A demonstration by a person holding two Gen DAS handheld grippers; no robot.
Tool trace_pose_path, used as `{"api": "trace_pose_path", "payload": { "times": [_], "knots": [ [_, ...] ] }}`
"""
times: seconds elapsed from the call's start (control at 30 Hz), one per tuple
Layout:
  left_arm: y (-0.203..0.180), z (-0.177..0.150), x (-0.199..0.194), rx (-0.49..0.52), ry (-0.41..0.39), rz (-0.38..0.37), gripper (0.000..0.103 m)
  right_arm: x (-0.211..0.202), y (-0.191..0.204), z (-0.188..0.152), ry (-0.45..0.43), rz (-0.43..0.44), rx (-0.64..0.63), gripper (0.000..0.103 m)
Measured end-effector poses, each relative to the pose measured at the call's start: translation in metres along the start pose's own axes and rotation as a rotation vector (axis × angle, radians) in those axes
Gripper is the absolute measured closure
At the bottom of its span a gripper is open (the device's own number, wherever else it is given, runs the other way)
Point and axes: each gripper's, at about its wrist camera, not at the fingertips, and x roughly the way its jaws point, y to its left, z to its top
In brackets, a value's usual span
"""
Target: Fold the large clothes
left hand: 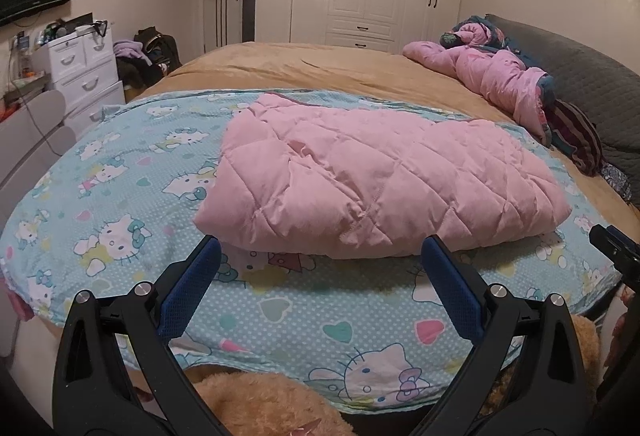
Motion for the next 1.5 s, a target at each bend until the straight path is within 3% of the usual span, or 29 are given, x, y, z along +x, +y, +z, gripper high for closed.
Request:
{"api": "trace_pose_path", "payload": {
  "times": [1.5],
  "knots": [
    [0.0026,-0.0009,0.0027,0.029,0.012,0.052,0.009,-0.0024,0.0063,0.001,-0.002,-0.003,-0.019,0.004]
  ]
}}
